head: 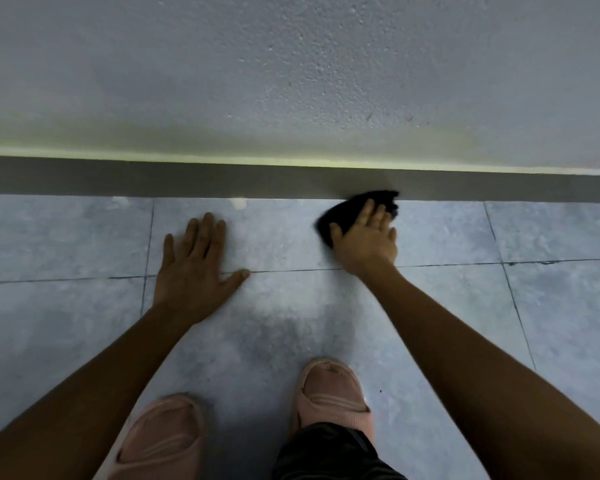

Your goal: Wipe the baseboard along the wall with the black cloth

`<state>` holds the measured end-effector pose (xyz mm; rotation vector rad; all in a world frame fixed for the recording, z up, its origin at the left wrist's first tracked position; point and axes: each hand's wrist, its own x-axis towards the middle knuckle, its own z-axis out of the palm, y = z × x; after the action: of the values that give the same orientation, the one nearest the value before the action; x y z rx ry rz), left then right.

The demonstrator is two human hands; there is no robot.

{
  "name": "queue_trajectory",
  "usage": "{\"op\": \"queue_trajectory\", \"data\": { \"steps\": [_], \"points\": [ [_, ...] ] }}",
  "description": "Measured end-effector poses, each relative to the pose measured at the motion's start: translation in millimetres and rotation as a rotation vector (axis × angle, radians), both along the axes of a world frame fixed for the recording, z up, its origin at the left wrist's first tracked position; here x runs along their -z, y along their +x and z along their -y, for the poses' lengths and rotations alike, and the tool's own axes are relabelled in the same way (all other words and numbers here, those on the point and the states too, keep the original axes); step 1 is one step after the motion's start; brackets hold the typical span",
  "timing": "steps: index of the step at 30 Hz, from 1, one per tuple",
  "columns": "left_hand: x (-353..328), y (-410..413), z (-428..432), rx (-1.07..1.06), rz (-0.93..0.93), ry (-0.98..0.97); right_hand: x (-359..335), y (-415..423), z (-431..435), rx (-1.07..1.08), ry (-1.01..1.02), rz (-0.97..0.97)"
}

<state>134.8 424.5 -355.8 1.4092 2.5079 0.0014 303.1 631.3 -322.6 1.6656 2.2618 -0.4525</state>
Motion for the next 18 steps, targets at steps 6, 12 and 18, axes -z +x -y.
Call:
{"op": "queue_trajectory", "data": {
  "steps": [6, 12, 18],
  "points": [
    [-4.1, -30.5, 40.9, -0.189, 0.041, -0.038, -11.9, 33.4, -42.5, 0.205, 0.003, 0.006],
    [-4.3, -27.4, 38.4, -0.211, 0.063, -0.052, -5.6, -26.7, 25.3, -0.021, -0.025, -0.016],
    [-7.3, -30.7, 39.7, -0.201, 0.102, -0.051, -8.4, -58.2, 58.4, -0.240, -0.049, 0.000]
  ]
}}
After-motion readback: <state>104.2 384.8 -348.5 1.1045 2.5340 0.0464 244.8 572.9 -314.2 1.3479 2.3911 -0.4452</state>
